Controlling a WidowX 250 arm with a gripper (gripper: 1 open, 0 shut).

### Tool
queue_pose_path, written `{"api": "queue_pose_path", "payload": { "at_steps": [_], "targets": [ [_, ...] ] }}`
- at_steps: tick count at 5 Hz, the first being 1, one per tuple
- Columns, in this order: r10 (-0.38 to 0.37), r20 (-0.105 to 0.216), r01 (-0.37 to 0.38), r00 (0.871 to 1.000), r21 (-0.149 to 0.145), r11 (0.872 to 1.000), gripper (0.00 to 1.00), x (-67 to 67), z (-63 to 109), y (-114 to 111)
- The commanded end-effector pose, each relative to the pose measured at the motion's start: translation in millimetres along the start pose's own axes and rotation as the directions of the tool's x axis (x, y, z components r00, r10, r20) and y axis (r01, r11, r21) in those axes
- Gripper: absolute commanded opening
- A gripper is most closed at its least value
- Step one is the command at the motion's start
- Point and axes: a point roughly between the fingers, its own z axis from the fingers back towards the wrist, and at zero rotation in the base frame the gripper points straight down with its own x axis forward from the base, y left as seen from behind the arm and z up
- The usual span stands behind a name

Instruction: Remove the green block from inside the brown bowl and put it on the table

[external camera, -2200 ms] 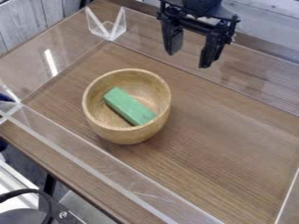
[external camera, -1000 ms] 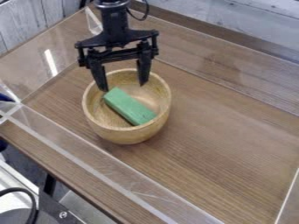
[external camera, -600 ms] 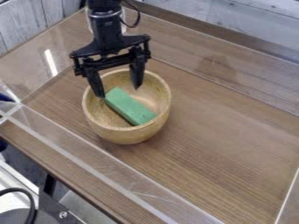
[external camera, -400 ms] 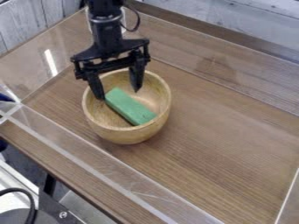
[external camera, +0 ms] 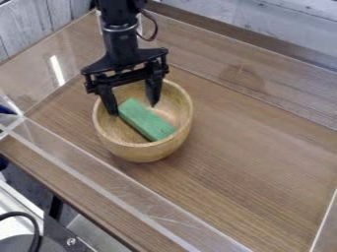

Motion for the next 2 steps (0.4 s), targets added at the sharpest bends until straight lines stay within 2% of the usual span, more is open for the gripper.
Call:
{"api": "queue_pose_path", "payload": {
  "at_steps": [1,2],
  "targets": [
    [-0.003,0.032,0.004,0.999,-0.019,1.0,1.0,3.6,7.6,-4.2],
    [-0.007,0.031,0.007,0.999,-0.019,1.0,1.0,3.6,9.7,-6.2]
  ]
}}
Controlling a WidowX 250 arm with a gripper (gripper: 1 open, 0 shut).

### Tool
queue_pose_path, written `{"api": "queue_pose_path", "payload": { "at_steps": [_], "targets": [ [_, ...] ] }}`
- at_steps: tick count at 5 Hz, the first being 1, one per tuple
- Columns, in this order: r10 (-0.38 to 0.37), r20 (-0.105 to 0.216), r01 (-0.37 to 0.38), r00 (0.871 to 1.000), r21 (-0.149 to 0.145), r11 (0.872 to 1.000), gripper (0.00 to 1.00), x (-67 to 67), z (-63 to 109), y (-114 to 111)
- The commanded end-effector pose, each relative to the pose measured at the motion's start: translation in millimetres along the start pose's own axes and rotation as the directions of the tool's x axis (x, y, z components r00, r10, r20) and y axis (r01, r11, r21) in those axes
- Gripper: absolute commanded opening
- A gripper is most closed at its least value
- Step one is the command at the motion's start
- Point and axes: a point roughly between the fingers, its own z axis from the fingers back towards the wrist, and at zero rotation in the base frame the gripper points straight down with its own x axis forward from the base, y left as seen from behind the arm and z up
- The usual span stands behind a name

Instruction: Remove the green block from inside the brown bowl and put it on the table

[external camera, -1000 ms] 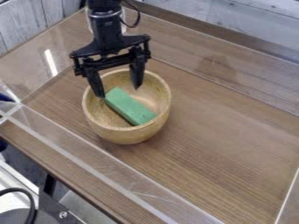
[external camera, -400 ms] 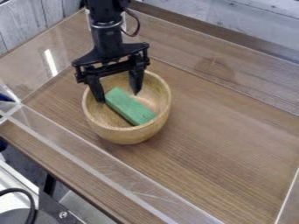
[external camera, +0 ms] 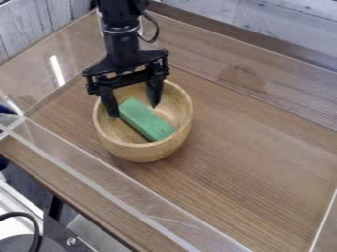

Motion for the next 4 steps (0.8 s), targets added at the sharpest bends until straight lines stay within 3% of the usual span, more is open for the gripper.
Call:
{"api": "queue_pose_path", "payload": {
  "at_steps": [1,4],
  "targets": [
    [-0.005,0.033,0.006,0.999,-0.024,1.0,1.0,6.1,11.4,-6.9],
    [-0.003,0.03,0.003,1.0,-0.025,1.0,1.0,8.3,14.0,-11.6]
  ]
}}
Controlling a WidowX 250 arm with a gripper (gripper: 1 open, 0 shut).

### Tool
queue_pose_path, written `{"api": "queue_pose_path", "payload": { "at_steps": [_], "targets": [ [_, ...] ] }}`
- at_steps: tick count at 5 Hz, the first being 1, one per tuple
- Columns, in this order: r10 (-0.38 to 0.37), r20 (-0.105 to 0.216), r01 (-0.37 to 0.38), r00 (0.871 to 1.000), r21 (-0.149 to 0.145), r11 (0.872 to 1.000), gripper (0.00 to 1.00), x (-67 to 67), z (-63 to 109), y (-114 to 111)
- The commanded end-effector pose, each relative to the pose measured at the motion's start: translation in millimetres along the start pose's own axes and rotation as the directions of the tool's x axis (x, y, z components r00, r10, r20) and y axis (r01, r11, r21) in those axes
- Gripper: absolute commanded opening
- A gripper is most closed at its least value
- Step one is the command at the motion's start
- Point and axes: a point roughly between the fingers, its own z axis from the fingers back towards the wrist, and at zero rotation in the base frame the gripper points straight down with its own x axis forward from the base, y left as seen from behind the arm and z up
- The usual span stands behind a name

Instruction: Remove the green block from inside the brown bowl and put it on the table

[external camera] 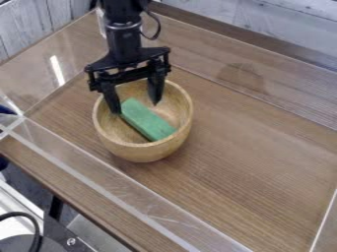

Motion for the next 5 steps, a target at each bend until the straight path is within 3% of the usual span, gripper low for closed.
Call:
{"api": "queue_pose_path", "payload": {
  "at_steps": [1,3,5],
  "targets": [
    [0.001,0.039,0.0,0.999,-0.026,1.0,1.0,6.7,9.4,-7],
    [0.0,0.038,0.001,0.999,-0.026,1.0,1.0,7.3,11.6,-9],
    [0.021,0.061,-0.02,0.998,-0.002,1.0,1.0,11.1,-6.2,-8]
  ]
}}
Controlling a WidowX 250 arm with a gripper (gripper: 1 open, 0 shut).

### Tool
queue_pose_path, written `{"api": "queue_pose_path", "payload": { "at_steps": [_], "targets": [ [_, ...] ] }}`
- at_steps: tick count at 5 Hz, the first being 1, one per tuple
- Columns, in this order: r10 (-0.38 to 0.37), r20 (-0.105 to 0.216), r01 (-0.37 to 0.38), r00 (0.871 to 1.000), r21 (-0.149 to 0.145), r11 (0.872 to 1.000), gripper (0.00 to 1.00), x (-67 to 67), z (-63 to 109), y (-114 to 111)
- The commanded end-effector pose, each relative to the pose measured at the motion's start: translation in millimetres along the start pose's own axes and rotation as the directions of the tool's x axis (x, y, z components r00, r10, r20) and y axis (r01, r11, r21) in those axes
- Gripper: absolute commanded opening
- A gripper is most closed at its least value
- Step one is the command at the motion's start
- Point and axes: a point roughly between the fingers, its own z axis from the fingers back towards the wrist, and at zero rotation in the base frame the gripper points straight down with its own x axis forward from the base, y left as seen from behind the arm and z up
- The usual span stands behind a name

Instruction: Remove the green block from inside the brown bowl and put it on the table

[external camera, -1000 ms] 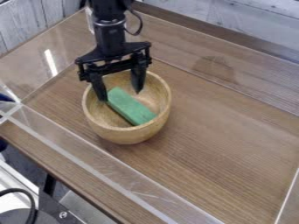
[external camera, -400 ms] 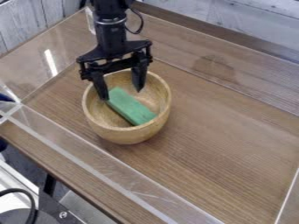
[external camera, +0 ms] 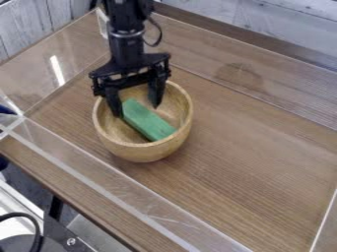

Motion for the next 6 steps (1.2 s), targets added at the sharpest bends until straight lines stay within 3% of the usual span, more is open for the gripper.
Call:
{"api": "queue_pose_path", "payload": {
  "at_steps": [1,3,6],
  "targets": [
    [0.005,0.039,-0.004,0.999,-0.014,1.0,1.0,5.2,-0.1,-5],
    [0.009,0.04,-0.009,0.999,-0.004,1.0,1.0,5.5,-10.1,-7],
    [0.005,0.023,-0.005,1.0,-0.006,1.0,1.0,4.8,-6.7,-12]
  ]
}}
